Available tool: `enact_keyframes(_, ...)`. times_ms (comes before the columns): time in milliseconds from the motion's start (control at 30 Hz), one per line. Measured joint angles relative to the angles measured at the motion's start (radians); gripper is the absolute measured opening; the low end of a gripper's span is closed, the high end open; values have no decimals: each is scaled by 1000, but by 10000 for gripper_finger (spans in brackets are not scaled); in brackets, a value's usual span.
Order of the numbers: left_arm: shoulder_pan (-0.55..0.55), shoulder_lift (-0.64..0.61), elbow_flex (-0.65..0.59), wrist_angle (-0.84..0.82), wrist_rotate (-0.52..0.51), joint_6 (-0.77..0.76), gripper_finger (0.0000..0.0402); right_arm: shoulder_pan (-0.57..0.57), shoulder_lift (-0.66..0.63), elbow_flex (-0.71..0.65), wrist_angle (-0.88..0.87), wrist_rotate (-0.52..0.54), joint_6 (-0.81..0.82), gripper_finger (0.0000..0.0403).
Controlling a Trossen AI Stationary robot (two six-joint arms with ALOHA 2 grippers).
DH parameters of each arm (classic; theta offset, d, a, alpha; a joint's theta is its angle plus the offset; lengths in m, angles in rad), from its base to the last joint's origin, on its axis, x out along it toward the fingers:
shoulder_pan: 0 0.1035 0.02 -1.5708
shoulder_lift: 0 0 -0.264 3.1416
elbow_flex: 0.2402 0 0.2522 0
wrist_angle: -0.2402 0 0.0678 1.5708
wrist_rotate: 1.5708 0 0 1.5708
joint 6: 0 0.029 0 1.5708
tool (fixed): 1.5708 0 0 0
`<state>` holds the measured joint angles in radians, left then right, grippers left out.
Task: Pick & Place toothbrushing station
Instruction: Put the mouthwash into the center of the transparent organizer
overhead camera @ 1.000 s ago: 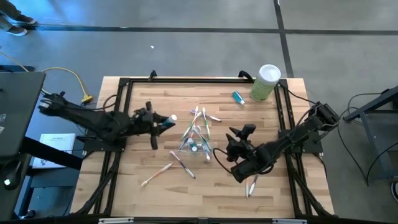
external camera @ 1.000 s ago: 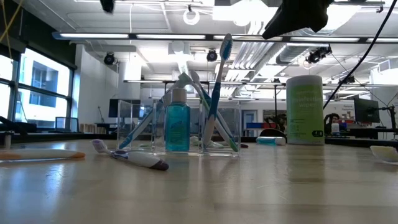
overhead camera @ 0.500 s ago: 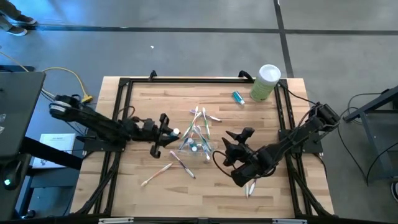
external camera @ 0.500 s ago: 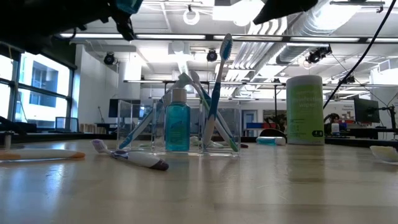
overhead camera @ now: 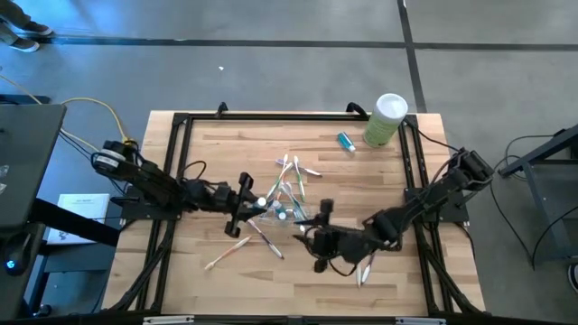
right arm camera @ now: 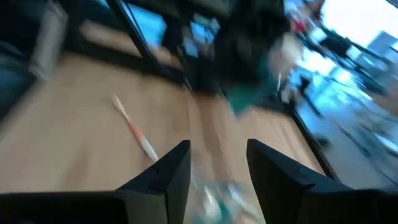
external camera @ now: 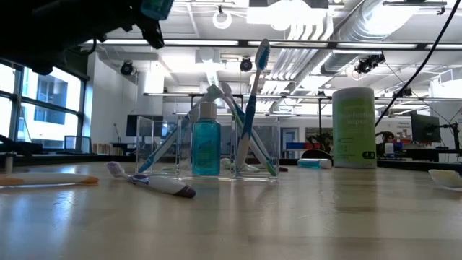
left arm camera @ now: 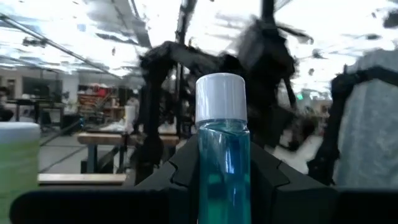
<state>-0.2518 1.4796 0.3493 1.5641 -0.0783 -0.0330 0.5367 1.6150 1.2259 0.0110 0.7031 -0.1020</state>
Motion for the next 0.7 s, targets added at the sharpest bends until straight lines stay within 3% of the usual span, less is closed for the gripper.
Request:
enact_keyframes(167,-46,3,13,0,3,55,73,-72,8,0,163,-232,-65,148)
enact_keyframes(500,-87,3,24,-32,-32,109,73,-183,56,0,176,-589,-32,148)
enact_keyframes(600,-87,4,24,-39,-32,109,73,-178,61,-1,147,-599,-68,148)
enact_keyframes(700,-87,4,24,-58,-32,109,73,-168,61,-1,144,-503,-86,148)
